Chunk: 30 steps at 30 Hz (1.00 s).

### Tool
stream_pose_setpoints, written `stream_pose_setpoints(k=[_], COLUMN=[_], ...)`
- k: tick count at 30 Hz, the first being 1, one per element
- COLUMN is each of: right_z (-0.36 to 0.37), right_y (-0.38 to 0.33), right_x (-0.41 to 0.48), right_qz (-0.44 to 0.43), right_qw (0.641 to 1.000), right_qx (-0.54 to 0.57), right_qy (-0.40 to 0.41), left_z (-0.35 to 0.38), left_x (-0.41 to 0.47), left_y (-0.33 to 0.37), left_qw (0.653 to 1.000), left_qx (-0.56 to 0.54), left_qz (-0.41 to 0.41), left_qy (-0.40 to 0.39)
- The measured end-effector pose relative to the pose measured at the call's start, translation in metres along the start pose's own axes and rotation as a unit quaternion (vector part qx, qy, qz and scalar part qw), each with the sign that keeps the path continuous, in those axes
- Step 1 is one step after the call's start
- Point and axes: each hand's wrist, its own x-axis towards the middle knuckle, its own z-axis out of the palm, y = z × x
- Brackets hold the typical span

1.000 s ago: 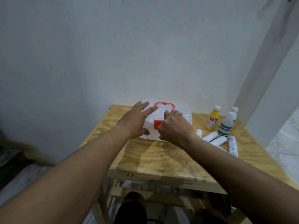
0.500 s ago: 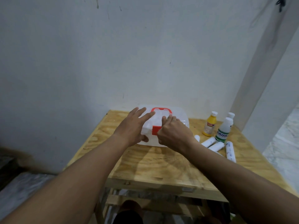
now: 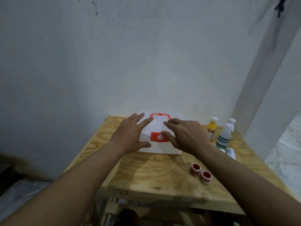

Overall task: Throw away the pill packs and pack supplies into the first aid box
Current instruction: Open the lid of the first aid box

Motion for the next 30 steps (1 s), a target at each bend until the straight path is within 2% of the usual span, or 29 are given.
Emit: stream_pose_setpoints(k=[4, 8, 13, 16, 20, 23, 26, 28, 30], right_z=[0.016, 0.016, 0.014, 0.015, 0.015, 0.01, 0.008, 0.008, 0.007], right_y=[0.003, 0.002, 0.007, 0.013, 0.017, 0.018, 0.013, 0.01, 0.009], right_x=[-0.014, -0.009, -0.002, 0.002, 0.007, 0.01, 0.009, 0.005, 0.002], right_qz=[0.101, 0.134, 0.144, 0.163, 0.171, 0.16, 0.163, 0.171, 0.178], right_qw=[0.986, 0.977, 0.974, 0.966, 0.959, 0.963, 0.959, 0.953, 0.949], right_qx=[0.133, 0.166, 0.175, 0.199, 0.224, 0.215, 0.231, 0.249, 0.26], right_qy=[-0.02, -0.021, -0.013, -0.005, -0.005, -0.016, -0.018, -0.016, -0.022], left_z=[0.003, 0.003, 0.0, -0.005, -0.006, 0.01, 0.026, 0.028, 0.024], left_x=[-0.001, 0.005, 0.01, 0.019, 0.027, 0.013, -0.008, -0.019, -0.026], left_y=[0.01, 0.017, 0.018, 0.017, 0.014, 0.018, 0.038, 0.06, 0.084], left_qw=[0.997, 0.978, 0.949, 0.936, 0.935, 0.955, 0.973, 0.969, 0.945], left_qx=[0.061, 0.136, 0.222, 0.255, 0.25, 0.195, 0.12, 0.049, -0.078], left_qz=[0.019, 0.104, 0.184, 0.218, 0.228, 0.157, 0.009, -0.075, -0.181], left_qy=[0.047, 0.12, 0.127, 0.106, 0.109, 0.157, 0.195, 0.23, 0.261])
